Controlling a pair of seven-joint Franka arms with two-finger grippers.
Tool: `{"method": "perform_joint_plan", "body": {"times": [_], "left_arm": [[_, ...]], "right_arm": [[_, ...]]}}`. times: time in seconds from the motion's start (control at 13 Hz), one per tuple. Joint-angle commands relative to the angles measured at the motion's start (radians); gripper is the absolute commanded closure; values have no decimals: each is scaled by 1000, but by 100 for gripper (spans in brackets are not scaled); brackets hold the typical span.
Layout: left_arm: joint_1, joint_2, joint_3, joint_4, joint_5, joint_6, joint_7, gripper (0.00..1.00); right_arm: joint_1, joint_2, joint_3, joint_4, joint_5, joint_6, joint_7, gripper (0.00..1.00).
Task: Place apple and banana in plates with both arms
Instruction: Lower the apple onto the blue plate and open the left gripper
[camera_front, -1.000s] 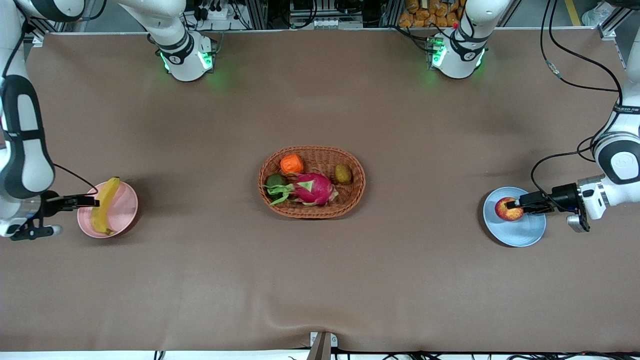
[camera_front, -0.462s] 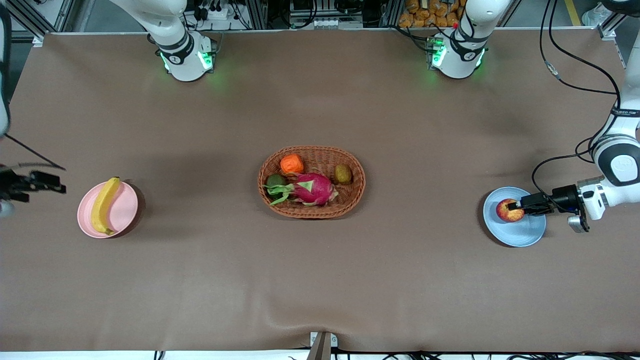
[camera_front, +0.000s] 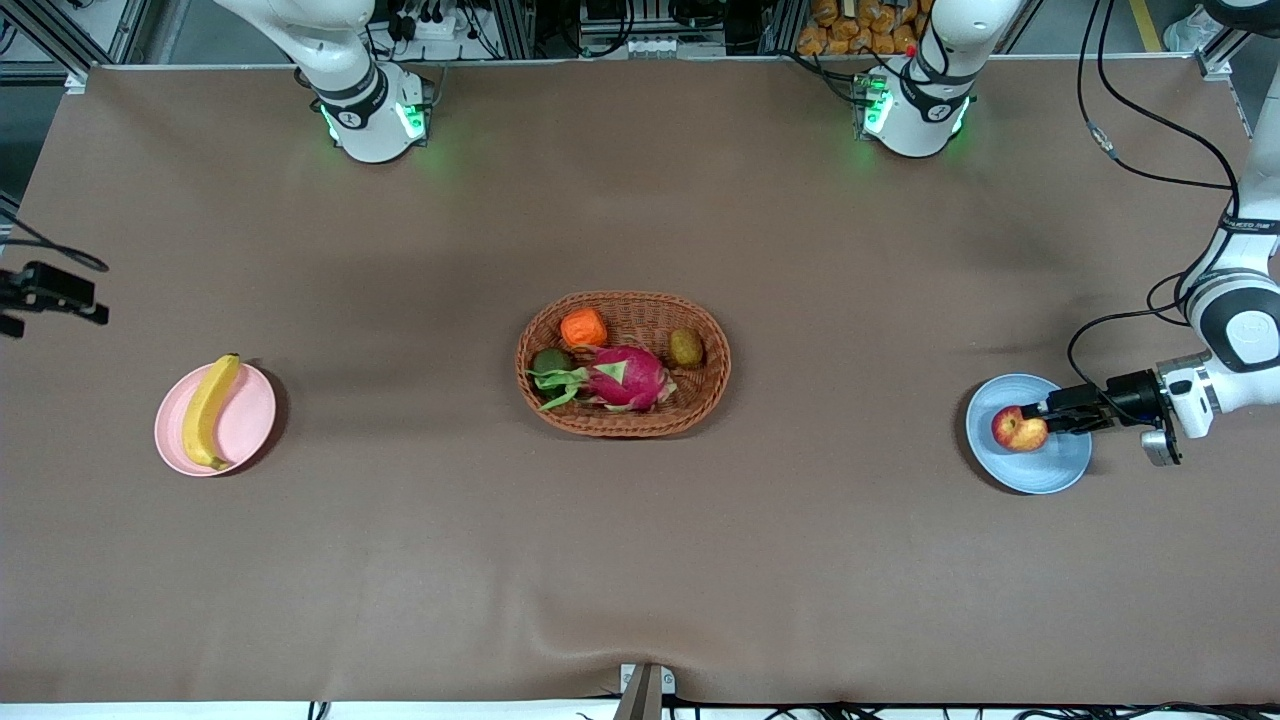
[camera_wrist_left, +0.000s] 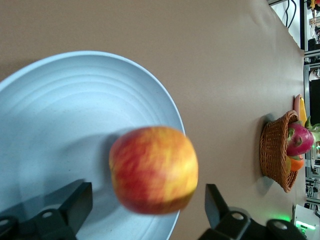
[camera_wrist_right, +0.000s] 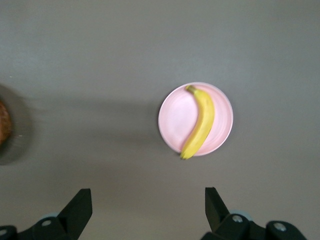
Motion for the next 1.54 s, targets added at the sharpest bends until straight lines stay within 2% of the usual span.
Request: {"method": "perform_joint_plan", "body": {"times": [0.0, 0.15, 0.31, 0.54, 0.85, 1.08, 1.31, 1.46], "left_arm": [[10, 4, -7, 48, -22, -50, 24, 0], [7, 3, -8, 93, -17, -110, 20, 0], [5, -19, -18, 111, -6, -144, 11, 0], [-17, -123, -45, 122, 33, -187, -104, 0], [-47, -307, -164, 120, 199, -210, -441, 0], [-53, -401, -280, 122, 344, -261, -690, 0], [-53, -477, -384, 122, 483, -320, -848, 0], [-53, -531, -421, 125, 512, -380, -923, 0]], "right_arm": [[79, -90, -16, -68, 30, -24, 156, 0], [133, -116, -43, -58, 30, -71, 248, 0], [184, -131, -103, -51, 28, -73, 247, 0], [181, -131, -117, -12, 19, -73, 236, 0], [164, -130, -116, 43, 13, -91, 203, 0], [164, -127, -114, 63, -19, -157, 200, 0], [164, -130, -114, 66, -32, -176, 198, 0], [164, -125, -114, 67, -29, -168, 200, 0]]}}
